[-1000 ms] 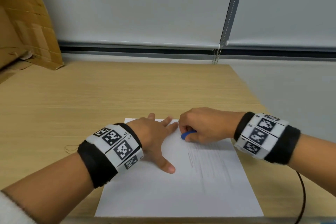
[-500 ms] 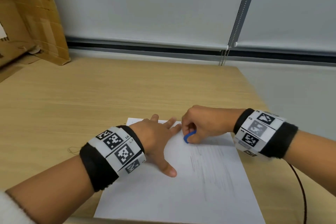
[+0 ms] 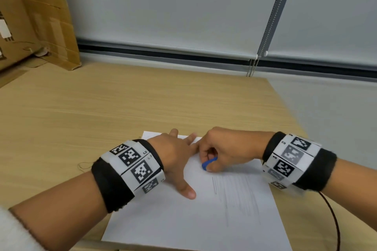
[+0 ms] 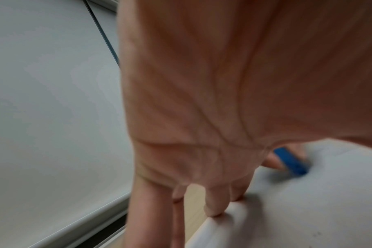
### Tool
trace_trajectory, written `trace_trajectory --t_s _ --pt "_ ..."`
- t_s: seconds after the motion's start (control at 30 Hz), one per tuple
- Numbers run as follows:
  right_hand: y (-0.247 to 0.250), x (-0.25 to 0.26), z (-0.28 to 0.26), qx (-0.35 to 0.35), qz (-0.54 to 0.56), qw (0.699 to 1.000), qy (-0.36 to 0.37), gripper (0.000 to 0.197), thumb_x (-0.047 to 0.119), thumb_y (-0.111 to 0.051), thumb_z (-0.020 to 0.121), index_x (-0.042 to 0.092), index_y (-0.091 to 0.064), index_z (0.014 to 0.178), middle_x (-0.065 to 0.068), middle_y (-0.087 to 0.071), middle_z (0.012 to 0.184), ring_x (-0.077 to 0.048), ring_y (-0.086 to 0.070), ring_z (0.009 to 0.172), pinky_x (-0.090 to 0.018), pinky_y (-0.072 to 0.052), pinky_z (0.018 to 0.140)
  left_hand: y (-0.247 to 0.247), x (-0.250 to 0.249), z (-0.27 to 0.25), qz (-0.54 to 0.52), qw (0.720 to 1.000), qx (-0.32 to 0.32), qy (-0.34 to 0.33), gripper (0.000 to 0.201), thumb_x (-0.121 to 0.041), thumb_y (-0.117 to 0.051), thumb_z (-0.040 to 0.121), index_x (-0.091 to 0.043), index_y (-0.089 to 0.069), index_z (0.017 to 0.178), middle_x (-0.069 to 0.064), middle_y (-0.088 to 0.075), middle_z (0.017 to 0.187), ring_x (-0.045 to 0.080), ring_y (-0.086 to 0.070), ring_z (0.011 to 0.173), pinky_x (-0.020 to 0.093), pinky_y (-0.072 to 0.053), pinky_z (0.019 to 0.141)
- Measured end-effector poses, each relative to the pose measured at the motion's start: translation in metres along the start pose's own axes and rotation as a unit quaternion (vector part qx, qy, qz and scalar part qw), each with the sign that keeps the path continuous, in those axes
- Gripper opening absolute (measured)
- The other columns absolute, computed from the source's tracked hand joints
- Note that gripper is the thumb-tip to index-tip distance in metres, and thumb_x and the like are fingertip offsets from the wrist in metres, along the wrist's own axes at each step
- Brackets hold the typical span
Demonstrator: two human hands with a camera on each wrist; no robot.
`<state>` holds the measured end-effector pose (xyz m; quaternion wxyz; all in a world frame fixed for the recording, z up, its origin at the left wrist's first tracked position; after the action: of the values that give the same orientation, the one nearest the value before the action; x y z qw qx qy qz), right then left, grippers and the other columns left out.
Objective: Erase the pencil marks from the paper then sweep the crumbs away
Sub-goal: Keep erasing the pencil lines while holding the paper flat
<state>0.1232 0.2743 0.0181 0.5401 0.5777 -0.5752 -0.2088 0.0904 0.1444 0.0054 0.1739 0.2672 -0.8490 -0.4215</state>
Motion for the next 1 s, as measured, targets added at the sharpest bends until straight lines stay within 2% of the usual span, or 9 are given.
trace_trajectory --t_s 0.07,0.2,0.23,0.37,0.53,0.67,0.8,0.93,1.0 --pt "0.003 0.002 0.001 0.007 -0.013 1.000 0.004 0.007 0.016 -0.070 0.081 0.010 -0.071 0.083 -0.005 -0.068 0.080 -0.005 -0.051 0.061 -0.025 -0.048 0.062 0.000 0.000 -0.001 -0.004 1.000 -0.003 0.002 0.122 -0.070 -0.070 0.069 -0.042 0.016 0.151 -0.021 0.023 0.157 0.033 0.013 0.148 0.046 -0.026 0.112" --pt "0.015 -0.007 0.004 -0.059 -0.034 0.997 -0.039 0.008 0.017 -0.070 0.081 0.010 -0.070 0.084 -0.005 -0.069 0.083 -0.008 -0.053 0.063 -0.028 -0.050 0.063 0.000 0.003 0.000 -0.003 1.000 0.001 0.004 0.126 -0.071 -0.071 0.067 -0.044 0.021 0.148 -0.022 0.023 0.156 0.034 0.013 0.147 0.049 -0.024 0.113" --pt "0.011 -0.006 0.000 -0.046 -0.029 0.998 -0.042 0.008 0.017 -0.071 0.081 0.010 -0.069 0.084 -0.005 -0.069 0.083 -0.009 -0.053 0.063 -0.028 -0.050 0.062 0.000 0.002 0.001 0.000 1.000 0.001 0.004 0.126 -0.071 -0.071 0.066 -0.043 0.020 0.149 -0.021 0.023 0.157 0.034 0.013 0.147 0.050 -0.025 0.112" --pt "-0.012 0.011 -0.019 0.095 0.006 0.995 -0.030 0.013 0.023 -0.074 0.080 0.013 -0.070 0.087 0.001 -0.067 0.078 -0.004 -0.054 0.062 -0.026 -0.051 0.065 -0.001 0.001 0.002 0.017 1.000 -0.002 0.002 0.123 -0.071 -0.071 0.066 -0.044 0.015 0.150 -0.017 0.020 0.159 0.037 0.009 0.147 0.050 -0.031 0.108" --pt "-0.001 -0.001 -0.014 0.001 0.021 0.999 -0.038 0.011 0.022 -0.072 0.081 0.011 -0.070 0.081 -0.003 -0.070 0.075 -0.005 -0.053 0.057 -0.025 -0.049 0.061 0.002 -0.004 0.001 0.033 0.999 0.003 0.000 0.118 -0.069 -0.071 0.068 -0.050 0.014 0.148 -0.010 0.017 0.161 0.041 -0.002 0.146 0.049 -0.036 0.103" --pt "-0.017 0.009 -0.025 0.068 0.030 0.997 -0.021 0.014 0.025 -0.070 0.083 0.011 -0.068 0.083 -0.004 -0.068 0.076 -0.005 -0.052 0.058 -0.026 -0.048 0.060 0.006 -0.005 -0.002 0.037 0.999 0.016 0.006 0.121 -0.070 -0.070 0.068 -0.046 0.015 0.150 -0.007 0.028 0.158 0.041 -0.004 0.147 0.049 -0.036 0.103" --pt "-0.007 0.005 -0.023 0.042 -0.008 0.999 -0.022 0.015 0.031 -0.065 0.087 0.016 -0.066 0.085 0.005 -0.064 0.072 -0.004 -0.051 0.059 -0.020 -0.045 0.058 0.004 -0.007 -0.004 0.018 0.999 0.020 0.021 0.124 -0.079 -0.065 0.065 -0.042 0.018 0.150 -0.008 0.032 0.156 0.034 -0.024 0.144 0.042 -0.037 0.102" --pt "-0.018 0.003 -0.034 0.040 -0.066 0.996 -0.032 0.020 0.038 -0.052 0.095 0.020 -0.058 0.089 0.001 -0.065 0.080 -0.016 -0.058 0.069 -0.034 -0.050 0.067 -0.005 -0.011 -0.004 0.011 0.999 0.020 0.033 0.136 -0.085 -0.063 0.058 -0.036 0.026 0.148 -0.008 0.033 0.156 0.045 -0.010 0.145 0.050 -0.029 0.110" --pt "-0.029 0.011 -0.042 0.049 -0.078 0.996 -0.022 0.021 0.038 -0.051 0.095 0.019 -0.056 0.086 0.001 -0.062 0.078 -0.016 -0.054 0.066 -0.034 -0.047 0.065 -0.005 -0.012 -0.003 0.016 0.999 0.011 0.030 0.137 -0.084 -0.063 0.059 -0.033 0.026 0.149 -0.005 0.032 0.156 0.046 -0.013 0.144 0.050 -0.030 0.110"
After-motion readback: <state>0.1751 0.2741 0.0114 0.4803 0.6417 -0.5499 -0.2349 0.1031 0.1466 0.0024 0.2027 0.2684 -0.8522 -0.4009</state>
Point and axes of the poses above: each hand's wrist, its own z-axis towards the middle knuckle, its own y-axis out of the back of the hand, x = y × z, the point moved 3 cm from there along z, towards the middle knuckle
